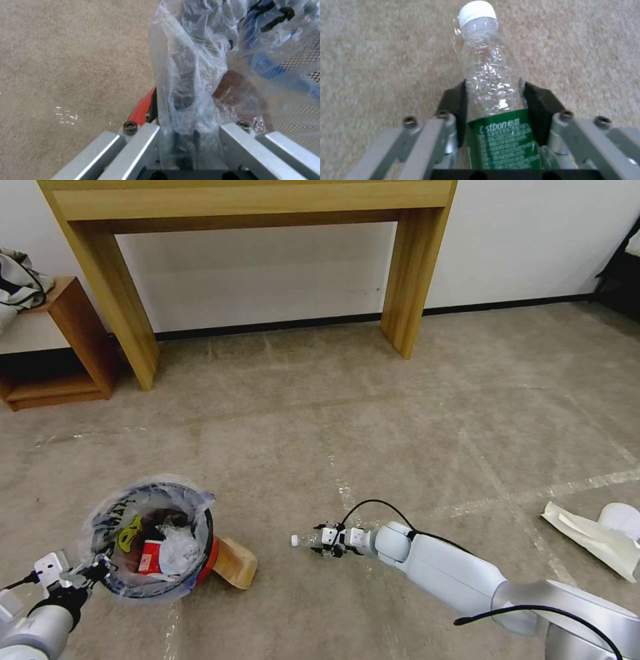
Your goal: Pick up the trash bin and place the garbage on the floor into it.
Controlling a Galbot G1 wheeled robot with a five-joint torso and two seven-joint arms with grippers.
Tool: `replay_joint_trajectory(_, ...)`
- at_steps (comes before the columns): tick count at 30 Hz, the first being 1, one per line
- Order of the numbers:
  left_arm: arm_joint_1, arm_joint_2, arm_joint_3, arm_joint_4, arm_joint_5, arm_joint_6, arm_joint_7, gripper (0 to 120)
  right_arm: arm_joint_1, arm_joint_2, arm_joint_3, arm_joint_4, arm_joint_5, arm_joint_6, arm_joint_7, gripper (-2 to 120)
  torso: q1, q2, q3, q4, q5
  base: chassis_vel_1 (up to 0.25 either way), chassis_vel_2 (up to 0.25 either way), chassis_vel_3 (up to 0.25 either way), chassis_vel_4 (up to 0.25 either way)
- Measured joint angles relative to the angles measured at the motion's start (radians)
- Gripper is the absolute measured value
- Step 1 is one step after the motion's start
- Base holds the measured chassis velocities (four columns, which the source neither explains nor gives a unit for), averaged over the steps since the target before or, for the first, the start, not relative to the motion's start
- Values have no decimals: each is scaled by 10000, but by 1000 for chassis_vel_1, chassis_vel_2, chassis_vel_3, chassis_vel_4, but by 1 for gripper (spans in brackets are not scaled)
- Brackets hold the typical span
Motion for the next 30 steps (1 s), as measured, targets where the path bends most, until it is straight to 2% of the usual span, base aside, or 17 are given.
replay_joint_trajectory(9,-78,-28,120,99,113,-2,-4,1,-12,-435,145,407,121,-47,60,19,0,0,0,1,0,0,0,0,0)
replay_joint_trajectory(14,-91,-2,139,93,115,18,-8,1,-144,-762,291,812,281,-122,219,18,0,0,0,-2,0,0,0,0,0)
replay_joint_trajectory(20,-88,72,153,-8,81,81,-29,1,-395,-1289,1108,2181,837,-528,720,18,0,0,0,0,-1,0,0,0,0)
replay_joint_trajectory(21,-82,80,159,-48,73,110,-39,1,-426,-1474,1382,2753,1076,-640,980,18,0,0,0,-2,-2,0,0,0,0)
replay_joint_trajectory(28,-16,154,166,-150,38,150,-41,1,-531,-1899,2322,4165,1533,-616,1394,18,0,1,0,1,-1,0,0,0,0)
replay_joint_trajectory(30,15,213,163,-226,-37,175,-46,1,-613,-2086,2990,4873,1958,-619,1602,18,0,0,0,-2,-2,0,0,0,0)
